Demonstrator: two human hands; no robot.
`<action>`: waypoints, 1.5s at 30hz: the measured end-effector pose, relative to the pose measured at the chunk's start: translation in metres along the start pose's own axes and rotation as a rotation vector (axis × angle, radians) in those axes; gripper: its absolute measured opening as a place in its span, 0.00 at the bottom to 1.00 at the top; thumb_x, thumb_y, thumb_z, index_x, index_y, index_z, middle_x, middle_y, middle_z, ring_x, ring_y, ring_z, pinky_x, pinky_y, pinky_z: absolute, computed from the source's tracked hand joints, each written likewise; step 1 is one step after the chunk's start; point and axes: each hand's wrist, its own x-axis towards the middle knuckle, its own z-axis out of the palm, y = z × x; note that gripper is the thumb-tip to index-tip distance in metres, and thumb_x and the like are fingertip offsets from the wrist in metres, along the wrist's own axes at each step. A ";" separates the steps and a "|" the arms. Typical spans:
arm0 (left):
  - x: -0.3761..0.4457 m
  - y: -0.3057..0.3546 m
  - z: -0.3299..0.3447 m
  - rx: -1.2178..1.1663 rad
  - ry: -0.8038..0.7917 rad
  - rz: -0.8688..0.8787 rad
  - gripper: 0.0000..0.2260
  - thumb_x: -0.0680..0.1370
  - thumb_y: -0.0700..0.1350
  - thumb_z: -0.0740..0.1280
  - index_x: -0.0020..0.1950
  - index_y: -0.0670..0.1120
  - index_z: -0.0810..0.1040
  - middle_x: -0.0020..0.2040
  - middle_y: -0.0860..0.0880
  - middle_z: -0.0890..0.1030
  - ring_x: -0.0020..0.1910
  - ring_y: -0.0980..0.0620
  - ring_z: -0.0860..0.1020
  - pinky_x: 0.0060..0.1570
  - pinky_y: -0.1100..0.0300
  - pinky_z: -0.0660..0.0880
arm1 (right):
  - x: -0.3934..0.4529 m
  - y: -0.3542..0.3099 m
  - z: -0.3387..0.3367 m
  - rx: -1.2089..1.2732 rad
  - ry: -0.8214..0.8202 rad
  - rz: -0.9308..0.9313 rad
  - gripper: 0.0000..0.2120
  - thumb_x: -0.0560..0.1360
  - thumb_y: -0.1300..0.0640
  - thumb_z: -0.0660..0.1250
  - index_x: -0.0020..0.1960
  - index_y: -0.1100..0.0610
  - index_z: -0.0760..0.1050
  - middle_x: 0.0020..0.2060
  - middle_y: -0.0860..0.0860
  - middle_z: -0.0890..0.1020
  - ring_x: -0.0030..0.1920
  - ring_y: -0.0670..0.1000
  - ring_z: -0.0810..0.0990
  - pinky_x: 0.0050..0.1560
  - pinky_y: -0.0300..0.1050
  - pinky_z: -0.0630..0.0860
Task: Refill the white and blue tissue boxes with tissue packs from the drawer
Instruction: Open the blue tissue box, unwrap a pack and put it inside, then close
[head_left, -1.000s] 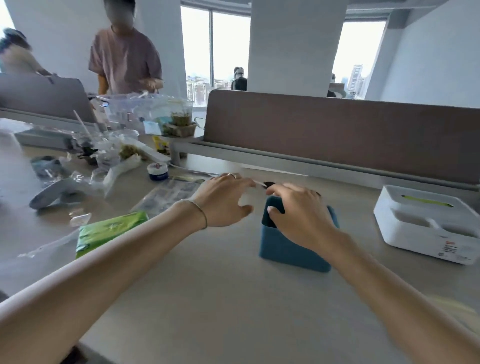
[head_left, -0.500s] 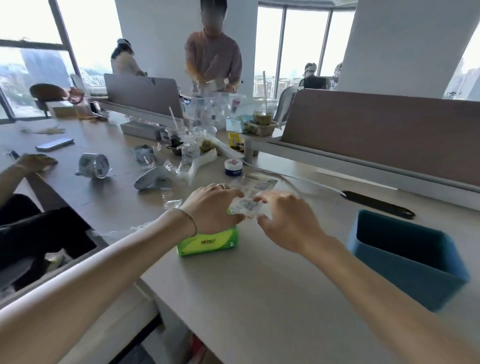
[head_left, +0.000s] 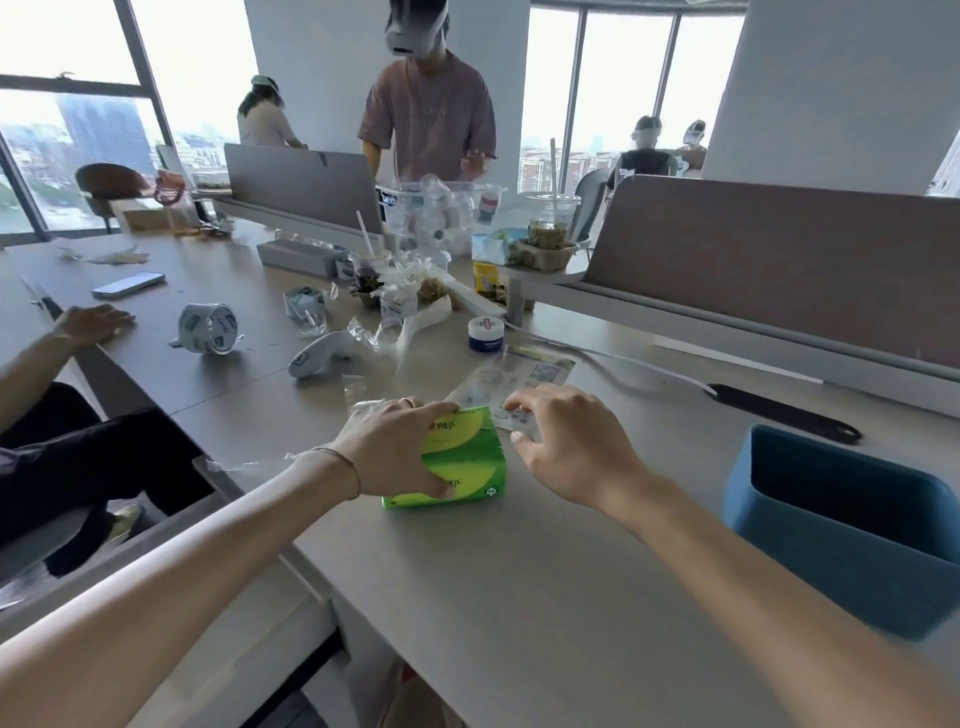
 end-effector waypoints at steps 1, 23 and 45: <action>-0.001 0.002 -0.002 -0.015 0.030 0.011 0.48 0.63 0.70 0.74 0.79 0.63 0.59 0.66 0.53 0.76 0.63 0.47 0.75 0.55 0.54 0.73 | 0.000 0.001 -0.001 -0.005 -0.010 -0.005 0.18 0.76 0.51 0.65 0.66 0.50 0.75 0.61 0.51 0.81 0.61 0.55 0.77 0.62 0.53 0.74; 0.066 0.232 -0.072 -0.213 0.369 0.591 0.44 0.64 0.70 0.73 0.76 0.62 0.63 0.64 0.55 0.77 0.62 0.50 0.75 0.54 0.53 0.74 | -0.121 0.139 -0.142 -0.273 0.170 0.252 0.38 0.76 0.39 0.67 0.80 0.43 0.52 0.52 0.51 0.79 0.53 0.56 0.78 0.48 0.50 0.71; 0.088 0.309 -0.014 -0.345 0.107 0.823 0.42 0.69 0.66 0.76 0.79 0.59 0.63 0.70 0.54 0.73 0.67 0.52 0.69 0.61 0.61 0.66 | -0.191 0.195 -0.140 -0.413 0.087 0.387 0.36 0.72 0.33 0.66 0.77 0.43 0.62 0.51 0.51 0.81 0.55 0.55 0.79 0.51 0.50 0.75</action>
